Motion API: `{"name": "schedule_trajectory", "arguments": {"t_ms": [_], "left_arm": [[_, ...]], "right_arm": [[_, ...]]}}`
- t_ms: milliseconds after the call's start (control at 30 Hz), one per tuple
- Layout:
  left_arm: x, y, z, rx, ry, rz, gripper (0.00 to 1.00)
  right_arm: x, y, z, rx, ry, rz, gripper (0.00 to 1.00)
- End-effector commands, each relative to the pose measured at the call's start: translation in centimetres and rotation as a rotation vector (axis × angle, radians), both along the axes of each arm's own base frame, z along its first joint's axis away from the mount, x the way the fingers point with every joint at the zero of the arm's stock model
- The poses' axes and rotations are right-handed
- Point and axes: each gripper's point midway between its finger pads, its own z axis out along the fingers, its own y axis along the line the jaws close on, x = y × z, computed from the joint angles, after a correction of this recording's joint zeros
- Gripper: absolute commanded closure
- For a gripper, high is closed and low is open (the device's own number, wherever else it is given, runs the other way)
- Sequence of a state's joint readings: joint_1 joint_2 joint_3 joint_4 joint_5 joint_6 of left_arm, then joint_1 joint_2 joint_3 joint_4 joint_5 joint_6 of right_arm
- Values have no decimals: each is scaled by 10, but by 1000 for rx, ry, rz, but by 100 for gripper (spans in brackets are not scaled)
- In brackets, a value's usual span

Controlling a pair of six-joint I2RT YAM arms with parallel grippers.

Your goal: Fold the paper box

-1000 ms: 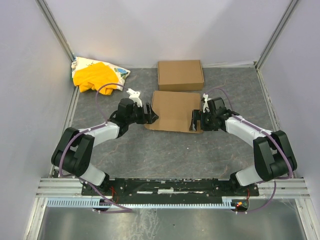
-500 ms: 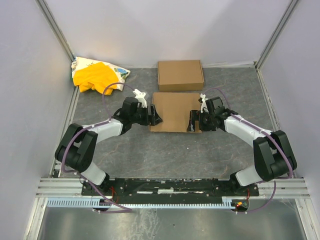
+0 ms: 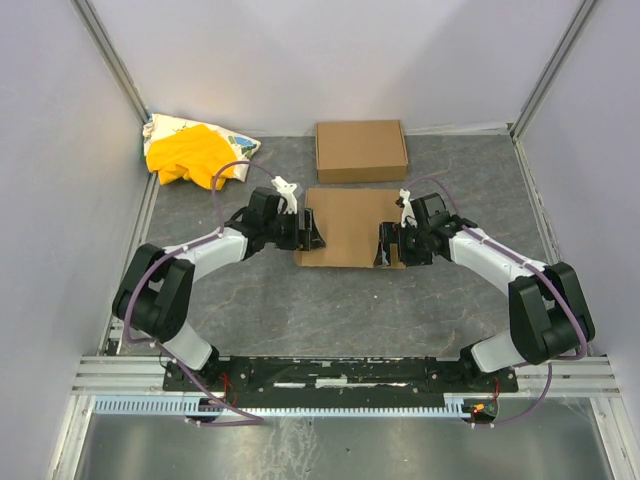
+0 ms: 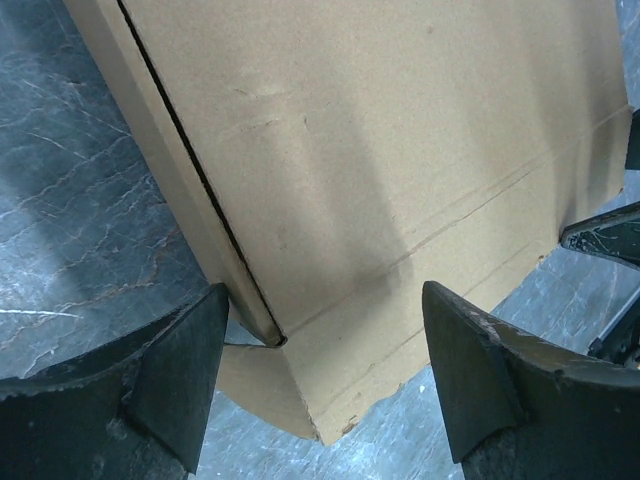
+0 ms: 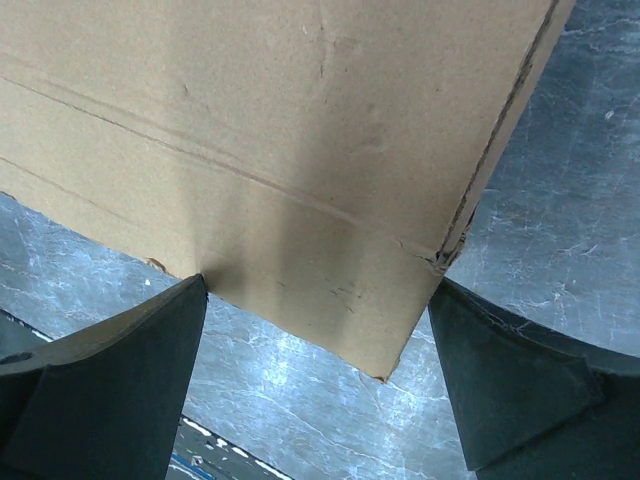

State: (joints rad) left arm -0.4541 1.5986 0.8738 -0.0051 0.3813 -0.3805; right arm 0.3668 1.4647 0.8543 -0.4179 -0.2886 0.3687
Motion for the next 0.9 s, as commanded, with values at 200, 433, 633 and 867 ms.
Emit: {"name": "schedule_trajectory", "arguments": {"t_ms": [200, 433, 633, 867], "left_arm": [[-5, -12, 6, 20, 55, -118, 17], [-6, -2, 11, 73, 39, -104, 15], [13, 33, 3, 238, -18, 67, 7], [18, 64, 18, 328, -101, 195, 5]], "right_arm": [[11, 12, 22, 39, -61, 24, 1], [9, 10, 24, 25, -54, 28, 1], [11, 8, 25, 9, -58, 29, 1], [10, 7, 24, 9, -53, 30, 1]]}}
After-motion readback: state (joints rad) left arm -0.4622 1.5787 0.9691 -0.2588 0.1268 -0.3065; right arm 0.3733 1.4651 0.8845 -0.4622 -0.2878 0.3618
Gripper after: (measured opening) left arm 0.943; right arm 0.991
